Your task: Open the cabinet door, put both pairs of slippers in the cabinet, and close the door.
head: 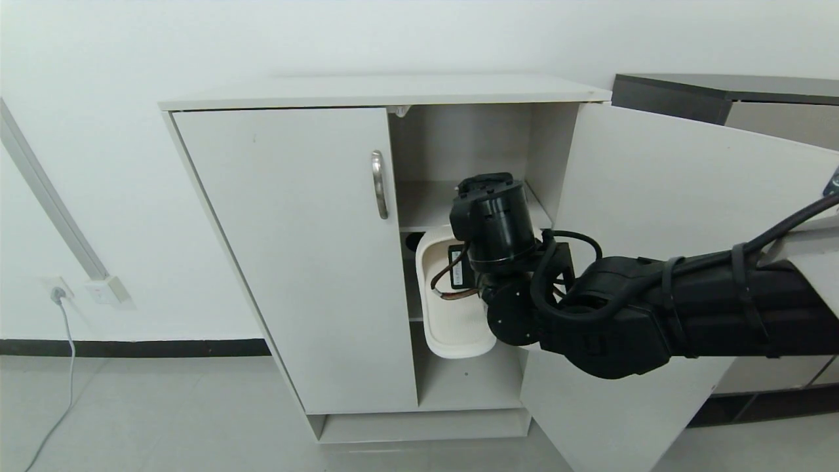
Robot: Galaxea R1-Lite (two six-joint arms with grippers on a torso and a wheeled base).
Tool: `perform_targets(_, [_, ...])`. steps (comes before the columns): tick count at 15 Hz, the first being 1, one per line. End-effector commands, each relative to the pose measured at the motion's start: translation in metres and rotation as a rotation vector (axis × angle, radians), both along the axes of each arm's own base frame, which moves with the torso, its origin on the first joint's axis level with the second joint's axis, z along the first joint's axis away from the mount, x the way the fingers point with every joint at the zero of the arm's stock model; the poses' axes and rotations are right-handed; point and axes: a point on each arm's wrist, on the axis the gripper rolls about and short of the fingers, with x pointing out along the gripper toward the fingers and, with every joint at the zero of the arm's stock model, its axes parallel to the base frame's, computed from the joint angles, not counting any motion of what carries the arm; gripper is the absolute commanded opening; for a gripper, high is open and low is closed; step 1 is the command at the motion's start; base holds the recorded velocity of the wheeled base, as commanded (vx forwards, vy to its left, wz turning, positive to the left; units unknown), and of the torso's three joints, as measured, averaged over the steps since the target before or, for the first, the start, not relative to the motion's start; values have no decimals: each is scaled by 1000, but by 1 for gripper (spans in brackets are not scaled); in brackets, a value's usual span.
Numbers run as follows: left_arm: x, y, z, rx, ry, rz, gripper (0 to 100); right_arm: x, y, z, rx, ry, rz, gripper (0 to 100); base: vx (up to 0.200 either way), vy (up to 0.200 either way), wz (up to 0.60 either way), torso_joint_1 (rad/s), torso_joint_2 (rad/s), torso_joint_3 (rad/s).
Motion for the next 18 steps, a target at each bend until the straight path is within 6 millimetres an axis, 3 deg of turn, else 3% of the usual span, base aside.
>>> perform_targets(1, [0, 0, 0, 0, 0, 1, 0, 0, 0, 0, 4, -2, 1, 0, 0, 0, 0, 0, 0, 0])
perform_targets(3, [0, 0, 0, 1, 0, 1, 0, -1, -1, 6, 14, -12, 1, 0, 0, 0, 0, 0, 0, 0])
perform_targets(12, [0, 0, 0, 1, 1, 0, 0, -6, -3, 14, 24, -24, 7, 0, 200, 0, 0, 2, 0, 1])
perform_targets(18, [0, 0, 0, 0, 0, 0, 0, 8, -2, 9, 5, -23, 6, 0, 0, 0, 0, 0, 0, 0])
